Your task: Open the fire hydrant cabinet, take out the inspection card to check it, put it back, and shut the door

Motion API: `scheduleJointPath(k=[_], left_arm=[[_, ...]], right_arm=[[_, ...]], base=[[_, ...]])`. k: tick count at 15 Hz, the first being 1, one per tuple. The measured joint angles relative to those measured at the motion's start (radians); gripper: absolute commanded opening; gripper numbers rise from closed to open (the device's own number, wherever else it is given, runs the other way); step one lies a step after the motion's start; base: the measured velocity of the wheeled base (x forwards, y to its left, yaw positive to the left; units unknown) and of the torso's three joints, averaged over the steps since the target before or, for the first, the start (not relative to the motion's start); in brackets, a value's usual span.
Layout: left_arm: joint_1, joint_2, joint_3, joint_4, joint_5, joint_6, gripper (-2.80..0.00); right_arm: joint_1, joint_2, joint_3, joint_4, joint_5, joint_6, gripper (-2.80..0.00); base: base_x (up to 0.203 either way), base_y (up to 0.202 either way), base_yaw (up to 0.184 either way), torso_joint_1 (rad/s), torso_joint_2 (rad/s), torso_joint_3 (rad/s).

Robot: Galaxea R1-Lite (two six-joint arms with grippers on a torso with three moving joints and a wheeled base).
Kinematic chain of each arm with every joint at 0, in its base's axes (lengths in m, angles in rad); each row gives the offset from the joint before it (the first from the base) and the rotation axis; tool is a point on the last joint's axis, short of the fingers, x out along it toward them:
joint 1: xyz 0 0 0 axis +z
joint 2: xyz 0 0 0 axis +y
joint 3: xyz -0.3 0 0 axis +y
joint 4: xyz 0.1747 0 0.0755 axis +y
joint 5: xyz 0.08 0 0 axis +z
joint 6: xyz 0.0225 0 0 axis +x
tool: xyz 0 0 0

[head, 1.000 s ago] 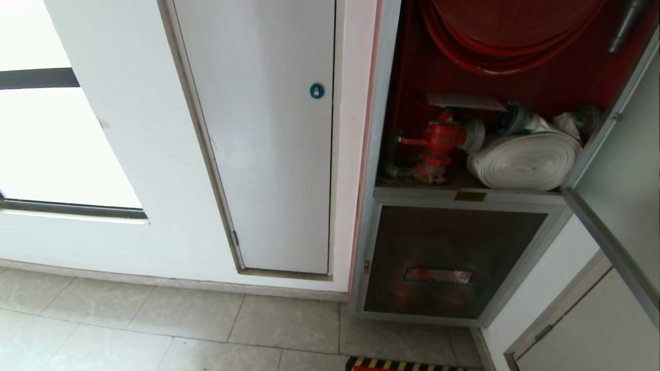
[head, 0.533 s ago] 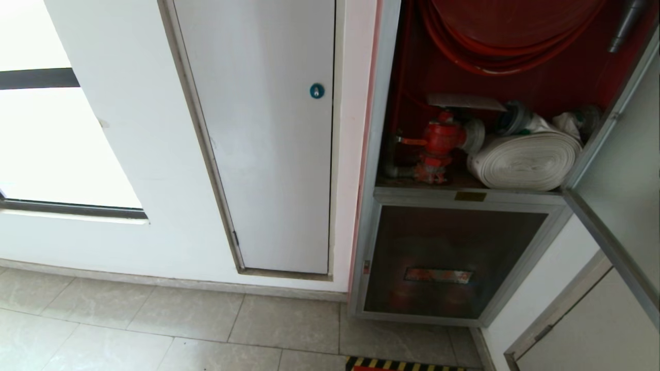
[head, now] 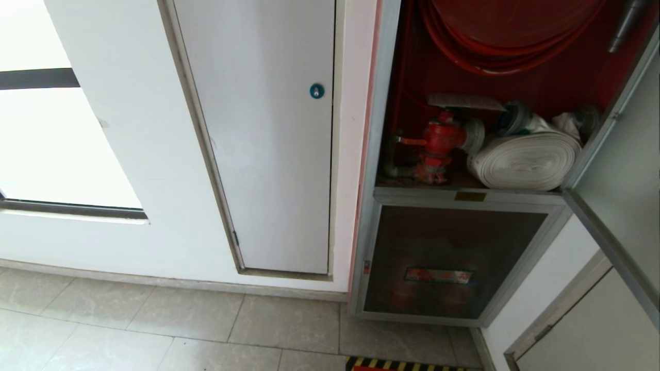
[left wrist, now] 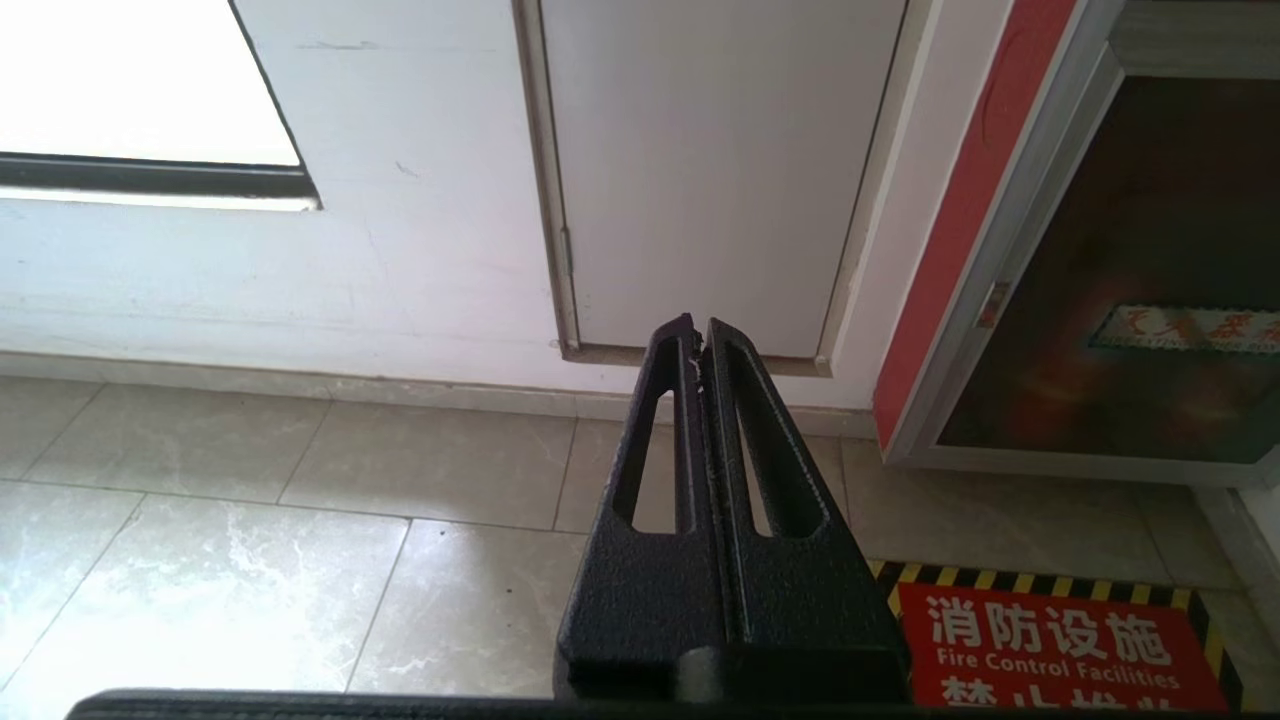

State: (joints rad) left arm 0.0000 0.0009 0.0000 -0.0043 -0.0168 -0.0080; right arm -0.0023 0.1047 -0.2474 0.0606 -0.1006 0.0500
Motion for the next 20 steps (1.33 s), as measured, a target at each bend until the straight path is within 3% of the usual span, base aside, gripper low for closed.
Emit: scheduleJointPath(k=[5, 8, 10, 14, 20], left_arm=[[0.000, 0.000, 0.000, 0.000, 0.000, 0.000, -2.80], [0.000, 0.000, 0.000, 0.000, 0.000, 0.000, -2.80], [0.000, 0.000, 0.000, 0.000, 0.000, 0.000, -2.80], [0.000, 0.000, 0.000, 0.000, 0.000, 0.000, -2.80], [0.000, 0.000, 0.000, 0.000, 0.000, 0.000, -2.80]], right_arm=[[-0.002, 0.188, -0.256, 0.003, -0.297, -0.025, -2.80], [0.038, 0.274, -0.371, 0.002, -0.468, -0.061, -2.80], [0.053, 0.320, -0.426, 0.001, -0.546, -0.088, -2.80], [-0.056, 0.404, -0.487, 0.000, -0.571, -0.088, -2.80], [-0.385, 0.464, -0.501, -0.001, -0.493, -0.060, -2.80]], base=[[0.000, 0.000, 0.000, 0.000, 0.00, 0.000], [0.000, 0.000, 0.000, 0.000, 0.00, 0.000], [0.000, 0.000, 0.000, 0.000, 0.00, 0.000], [0.000, 0.000, 0.000, 0.000, 0.00, 0.000], [0.000, 0.000, 0.000, 0.000, 0.00, 0.000]])
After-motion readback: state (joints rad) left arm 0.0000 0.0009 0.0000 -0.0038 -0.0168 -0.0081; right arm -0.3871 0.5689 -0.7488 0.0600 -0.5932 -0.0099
